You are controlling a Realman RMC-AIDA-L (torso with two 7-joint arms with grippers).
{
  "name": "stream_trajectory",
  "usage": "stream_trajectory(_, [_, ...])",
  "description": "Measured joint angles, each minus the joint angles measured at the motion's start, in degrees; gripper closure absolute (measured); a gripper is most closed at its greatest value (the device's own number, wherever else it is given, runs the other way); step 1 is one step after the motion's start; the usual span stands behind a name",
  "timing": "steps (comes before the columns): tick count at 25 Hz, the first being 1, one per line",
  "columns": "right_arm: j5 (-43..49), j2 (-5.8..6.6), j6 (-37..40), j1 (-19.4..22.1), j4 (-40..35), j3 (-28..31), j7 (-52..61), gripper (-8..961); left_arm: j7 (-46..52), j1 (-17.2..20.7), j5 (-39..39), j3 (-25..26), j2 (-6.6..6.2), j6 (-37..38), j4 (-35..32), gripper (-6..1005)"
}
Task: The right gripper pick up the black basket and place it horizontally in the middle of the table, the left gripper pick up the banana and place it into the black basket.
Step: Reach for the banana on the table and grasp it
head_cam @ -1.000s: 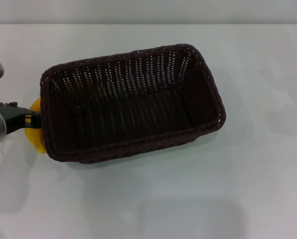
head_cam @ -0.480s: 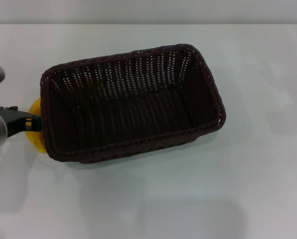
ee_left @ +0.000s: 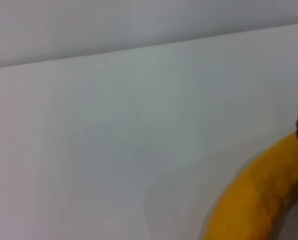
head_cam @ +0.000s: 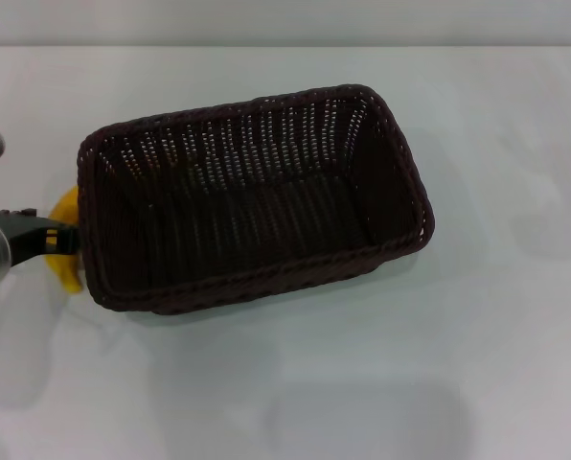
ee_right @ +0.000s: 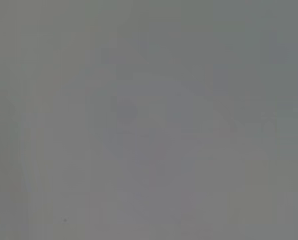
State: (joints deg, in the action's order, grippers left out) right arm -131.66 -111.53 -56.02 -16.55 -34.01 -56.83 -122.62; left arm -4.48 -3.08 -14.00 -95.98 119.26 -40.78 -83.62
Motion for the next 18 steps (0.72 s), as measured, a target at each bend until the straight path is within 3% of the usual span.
stream_trajectory(9, [0.00, -0.05, -0.06, -0.12, -0.28, -0.25, 0.02, 98, 1.14, -0.92, -0.48, 1.42, -0.01, -0.20, 0.94, 312])
stream_trajectory(15, [0.00, -0.15, -0.06, -0.02, -0.45, -0.25, 0.47, 98, 2.31, -1.89, -0.69, 2.30, -0.01, -0.63, 1.39, 500])
stream_trajectory(18, [0.02, -0.17, -0.06, -0.01, -0.49, -0.24, 0.53, 98, 2.78, -2.02, -0.71, 2.82, 0.00, -0.62, 1.40, 540])
